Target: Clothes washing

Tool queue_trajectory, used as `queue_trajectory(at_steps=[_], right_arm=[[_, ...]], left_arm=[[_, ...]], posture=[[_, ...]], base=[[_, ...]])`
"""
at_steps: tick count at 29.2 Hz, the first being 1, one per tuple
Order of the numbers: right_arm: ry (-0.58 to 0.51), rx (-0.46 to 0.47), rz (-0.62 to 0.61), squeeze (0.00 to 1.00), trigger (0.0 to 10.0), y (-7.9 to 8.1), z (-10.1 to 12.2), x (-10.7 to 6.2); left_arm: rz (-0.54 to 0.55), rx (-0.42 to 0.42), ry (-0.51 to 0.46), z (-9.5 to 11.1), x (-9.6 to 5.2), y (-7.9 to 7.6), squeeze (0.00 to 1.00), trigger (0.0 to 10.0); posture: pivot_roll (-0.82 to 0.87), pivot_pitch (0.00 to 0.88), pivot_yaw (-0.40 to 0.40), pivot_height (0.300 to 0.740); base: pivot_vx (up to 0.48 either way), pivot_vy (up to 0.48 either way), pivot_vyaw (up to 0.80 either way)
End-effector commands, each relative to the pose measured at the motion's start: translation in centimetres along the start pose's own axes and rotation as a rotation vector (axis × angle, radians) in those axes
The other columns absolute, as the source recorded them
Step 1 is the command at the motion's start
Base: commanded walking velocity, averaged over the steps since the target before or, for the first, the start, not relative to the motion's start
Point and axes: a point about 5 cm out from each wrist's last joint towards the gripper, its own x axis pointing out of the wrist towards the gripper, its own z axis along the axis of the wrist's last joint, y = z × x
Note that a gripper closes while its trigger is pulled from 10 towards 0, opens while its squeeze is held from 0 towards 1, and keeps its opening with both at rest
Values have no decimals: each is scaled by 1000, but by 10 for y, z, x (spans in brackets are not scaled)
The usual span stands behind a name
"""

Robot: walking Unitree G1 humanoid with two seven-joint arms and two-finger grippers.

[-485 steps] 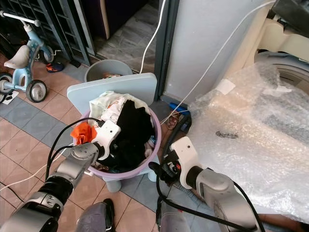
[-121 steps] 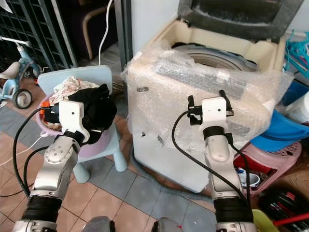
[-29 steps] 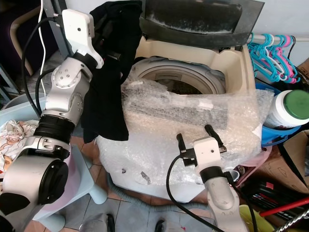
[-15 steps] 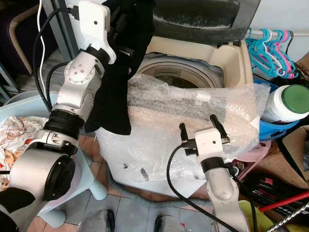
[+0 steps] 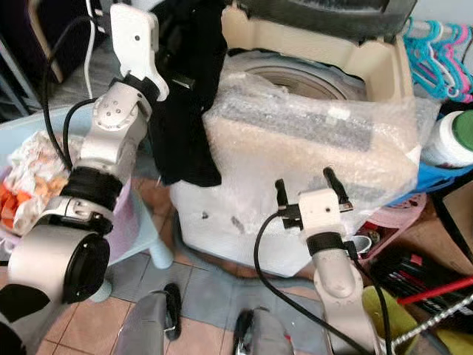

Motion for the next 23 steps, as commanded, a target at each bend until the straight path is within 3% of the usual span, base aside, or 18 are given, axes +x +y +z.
queue_trajectory(at_steps=[1, 6, 9, 17, 23], right_arm=[[27, 2, 11, 0, 10000, 2, -5, -4], [40, 4, 0, 0, 10000, 1, -8, -6], [76, 30, -36, 0, 10000, -1, -14, -8], [234, 157, -180, 0, 10000, -12, -44, -11], [257, 309, -226, 0, 10000, -11, -50, 4]], left_arm=[[-7, 10, -48, 10, 2, 0, 0, 10000], [-7, -7, -41, 7, 0, 2, 0, 10000], [-19, -20, -29, 0, -9, 6, 0, 10000], [93, -32, 186, -64, -80, 32, 0, 10000], [254, -57, 292, -91, -131, 39, 0, 10000]], posture=[[-17, 56, -48, 740], [-19, 55, -46, 740], [-22, 54, -40, 740], [-19, 37, -12, 740], [4, 16, -18, 740]], base=[[0, 0, 0], [0, 0, 0], [0, 0, 0], [0, 0, 0], [0, 0, 0]])
